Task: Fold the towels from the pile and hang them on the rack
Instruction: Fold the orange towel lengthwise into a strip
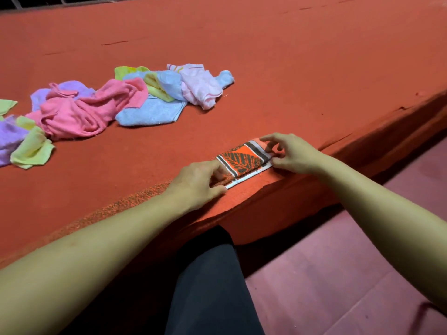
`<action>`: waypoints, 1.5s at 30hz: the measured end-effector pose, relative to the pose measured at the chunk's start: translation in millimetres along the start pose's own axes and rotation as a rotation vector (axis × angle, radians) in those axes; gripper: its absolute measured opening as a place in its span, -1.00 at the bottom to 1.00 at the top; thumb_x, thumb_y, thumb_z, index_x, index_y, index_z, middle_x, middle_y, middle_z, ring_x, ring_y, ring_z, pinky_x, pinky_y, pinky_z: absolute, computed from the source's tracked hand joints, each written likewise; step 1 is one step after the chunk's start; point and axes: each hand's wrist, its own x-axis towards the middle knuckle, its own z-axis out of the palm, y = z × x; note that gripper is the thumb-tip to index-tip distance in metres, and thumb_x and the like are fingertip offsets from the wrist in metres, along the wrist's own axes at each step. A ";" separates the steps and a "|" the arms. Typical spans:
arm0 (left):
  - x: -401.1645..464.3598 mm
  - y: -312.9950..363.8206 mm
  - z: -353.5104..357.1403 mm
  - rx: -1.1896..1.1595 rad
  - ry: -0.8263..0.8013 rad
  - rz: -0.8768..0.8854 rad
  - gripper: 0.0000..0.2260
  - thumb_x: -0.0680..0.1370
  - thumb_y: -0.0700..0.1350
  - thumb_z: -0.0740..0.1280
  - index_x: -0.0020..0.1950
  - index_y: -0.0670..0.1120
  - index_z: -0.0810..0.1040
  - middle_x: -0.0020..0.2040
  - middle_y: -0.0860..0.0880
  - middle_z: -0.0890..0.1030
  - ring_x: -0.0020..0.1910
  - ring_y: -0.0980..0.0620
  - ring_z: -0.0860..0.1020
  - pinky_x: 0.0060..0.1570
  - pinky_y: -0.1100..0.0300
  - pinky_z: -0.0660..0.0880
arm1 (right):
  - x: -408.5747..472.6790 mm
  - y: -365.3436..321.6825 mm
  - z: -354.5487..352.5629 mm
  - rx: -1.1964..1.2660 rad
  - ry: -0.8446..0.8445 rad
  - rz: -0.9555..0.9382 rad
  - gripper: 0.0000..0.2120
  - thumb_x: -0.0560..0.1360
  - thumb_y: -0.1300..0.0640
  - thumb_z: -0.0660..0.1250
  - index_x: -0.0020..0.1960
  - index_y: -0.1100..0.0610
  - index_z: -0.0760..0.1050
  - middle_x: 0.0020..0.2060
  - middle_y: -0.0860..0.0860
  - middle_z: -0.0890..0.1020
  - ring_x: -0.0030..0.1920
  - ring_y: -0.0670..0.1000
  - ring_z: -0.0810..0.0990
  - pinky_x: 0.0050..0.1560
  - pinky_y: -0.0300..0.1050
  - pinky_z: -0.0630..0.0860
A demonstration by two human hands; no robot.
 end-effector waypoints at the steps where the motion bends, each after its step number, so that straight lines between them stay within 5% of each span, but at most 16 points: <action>1: 0.5 0.4 0.5 0.021 0.019 0.004 -0.77 0.46 -0.05 0.47 0.09 0.09 0.56 -0.03 0.17 0.63 -0.14 0.13 0.53 -0.06 0.24 0.41 | -2.7 2.5 1.2 -0.009 -0.011 -0.001 -0.43 0.39 0.26 0.39 0.38 0.04 0.44 0.02 -0.11 0.62 -0.04 0.08 0.52 0.07 -0.10 0.41; 5: 0.5 3.4 -2.7 0.069 0.076 0.014 -0.78 0.53 -0.10 0.39 0.16 0.05 0.54 -0.02 0.12 0.67 -0.01 0.02 0.58 -0.04 0.16 0.40 | -6.3 1.9 2.2 -0.006 0.067 -0.015 -0.49 0.46 0.22 0.40 0.38 -0.01 0.43 -0.07 -0.19 0.60 -0.07 0.00 0.47 0.01 -0.16 0.37; 10: -2.2 2.2 -11.5 -0.062 0.162 0.031 -0.77 0.52 -0.10 0.41 0.16 0.08 0.53 -0.15 0.18 0.61 -0.13 0.05 0.59 -0.02 0.14 0.47 | -5.4 -3.5 -5.3 0.003 0.193 -0.070 -0.54 0.50 0.25 0.38 0.36 0.05 0.43 -0.14 -0.17 0.59 -0.15 -0.03 0.50 -0.02 -0.14 0.44; 17: -14.5 -4.1 2.1 -0.035 -0.021 0.036 -0.77 0.52 -0.05 0.42 0.16 0.08 0.53 -0.02 0.18 0.68 0.01 0.11 0.61 0.11 0.12 0.49 | -21.5 -2.7 -4.9 -0.162 0.013 -0.104 -0.52 0.51 0.17 0.34 0.41 0.00 0.38 -0.10 -0.21 0.58 -0.07 0.03 0.48 0.03 0.01 0.47; 22: -46.6 -22.6 -17.9 -0.177 0.102 -0.005 -0.81 0.53 -0.09 0.42 0.10 0.12 0.55 -0.11 0.22 0.67 -0.14 0.30 0.58 -0.03 0.31 0.46 | -20.3 -39.9 -3.7 -0.127 0.164 -0.106 -0.58 0.52 0.14 0.31 0.37 -0.01 0.42 -0.11 -0.22 0.59 -0.08 -0.02 0.40 -0.02 0.04 0.49; 28: -140.6 -75.6 -55.8 -0.105 0.274 -0.185 -0.70 0.46 -0.18 0.49 -0.04 0.21 0.52 -0.16 0.35 0.61 -0.24 0.31 0.55 -0.21 0.54 0.35 | -15.3 -134.3 52.0 -0.003 -0.008 -0.400 -0.56 0.48 0.15 0.39 0.35 -0.02 0.45 -0.08 -0.24 0.59 -0.08 -0.05 0.45 0.02 -0.12 0.42; 31: -189.1 -94.9 -67.2 -0.012 0.324 -0.297 -0.73 0.45 -0.16 0.50 -0.11 0.22 0.54 -0.36 0.26 0.56 -0.35 0.28 0.52 -0.24 0.44 0.36 | -14.0 -180.0 86.1 0.057 -0.085 -0.493 -0.56 0.48 0.12 0.41 0.34 -0.06 0.45 -0.07 -0.24 0.60 -0.08 -0.09 0.43 0.00 -0.20 0.39; 33: -214.4 -106.6 -69.6 0.071 0.344 -0.340 -0.79 0.45 -0.15 0.50 -0.07 0.15 0.59 -0.30 0.32 0.48 -0.31 0.20 0.46 -0.16 0.24 0.37 | -12.6 -205.4 104.9 0.081 -0.106 -0.528 -0.56 0.48 0.11 0.43 0.33 -0.07 0.47 -0.05 -0.23 0.60 -0.08 -0.10 0.41 -0.01 -0.20 0.38; 39: -245.1 -134.8 -62.0 0.175 0.338 -0.284 -0.78 0.43 -0.09 0.52 0.04 0.01 0.60 -0.04 0.15 0.62 -0.05 -0.01 0.57 0.02 0.19 0.41 | -3.8 -238.4 133.1 -0.016 -0.112 -0.561 -0.53 0.46 0.07 0.45 0.35 -0.05 0.45 0.04 -0.09 0.63 0.05 0.06 0.49 0.07 -0.02 0.46; 45: -241.8 -144.0 -65.3 0.207 0.473 -0.169 -0.78 0.45 -0.18 0.50 0.06 -0.03 0.60 -0.14 0.03 0.67 -0.16 0.07 0.53 -0.13 0.24 0.37 | 0.8 -234.1 130.1 0.006 -0.066 -0.567 -0.60 0.50 0.16 0.42 0.32 0.03 0.49 -0.04 -0.04 0.67 0.02 0.09 0.60 0.03 -0.04 0.51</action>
